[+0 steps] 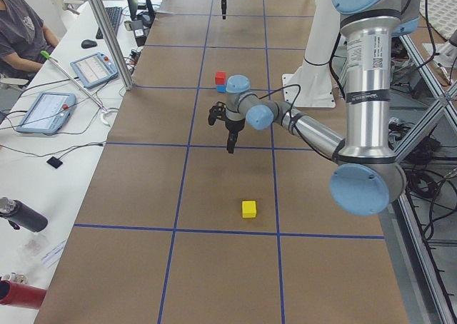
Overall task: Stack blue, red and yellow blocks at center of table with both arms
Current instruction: 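Raise the left gripper and move it toward the yellow cube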
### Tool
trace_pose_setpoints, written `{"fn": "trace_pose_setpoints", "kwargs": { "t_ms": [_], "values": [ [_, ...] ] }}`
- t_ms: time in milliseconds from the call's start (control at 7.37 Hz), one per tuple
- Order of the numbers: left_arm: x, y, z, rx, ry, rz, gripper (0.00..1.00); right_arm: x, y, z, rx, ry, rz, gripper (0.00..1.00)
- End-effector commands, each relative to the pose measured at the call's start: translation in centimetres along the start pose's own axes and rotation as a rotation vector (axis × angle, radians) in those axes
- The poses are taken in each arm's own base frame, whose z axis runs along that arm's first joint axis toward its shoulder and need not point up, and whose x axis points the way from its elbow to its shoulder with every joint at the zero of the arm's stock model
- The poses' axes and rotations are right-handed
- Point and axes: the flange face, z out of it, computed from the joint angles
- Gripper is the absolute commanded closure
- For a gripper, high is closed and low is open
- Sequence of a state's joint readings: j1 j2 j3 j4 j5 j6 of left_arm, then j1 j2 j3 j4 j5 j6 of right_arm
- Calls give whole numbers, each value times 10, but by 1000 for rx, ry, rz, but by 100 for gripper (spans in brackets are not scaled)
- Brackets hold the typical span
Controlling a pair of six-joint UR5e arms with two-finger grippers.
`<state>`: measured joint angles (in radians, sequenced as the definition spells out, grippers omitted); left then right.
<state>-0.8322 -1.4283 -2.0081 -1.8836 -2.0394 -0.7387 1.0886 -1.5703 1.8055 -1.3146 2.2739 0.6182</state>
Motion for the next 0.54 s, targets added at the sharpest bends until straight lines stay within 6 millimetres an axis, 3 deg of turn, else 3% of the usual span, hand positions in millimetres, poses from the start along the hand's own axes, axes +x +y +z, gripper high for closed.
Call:
{"fn": "trace_pose_setpoints", "kwargs": {
  "t_ms": [0, 271, 407],
  "values": [
    [-134, 12, 35, -11, 54, 15, 0, -2, 1, -3, 3, -3, -2, 0],
    [-176, 22, 47, -33, 15, -56, 0, -2, 2, -3, 3, -3, 0, 0],
    [-183, 29, 50, -45, 8, -110, 0, -2, 2, -3, 4, -4, -3, 0]
  ]
}}
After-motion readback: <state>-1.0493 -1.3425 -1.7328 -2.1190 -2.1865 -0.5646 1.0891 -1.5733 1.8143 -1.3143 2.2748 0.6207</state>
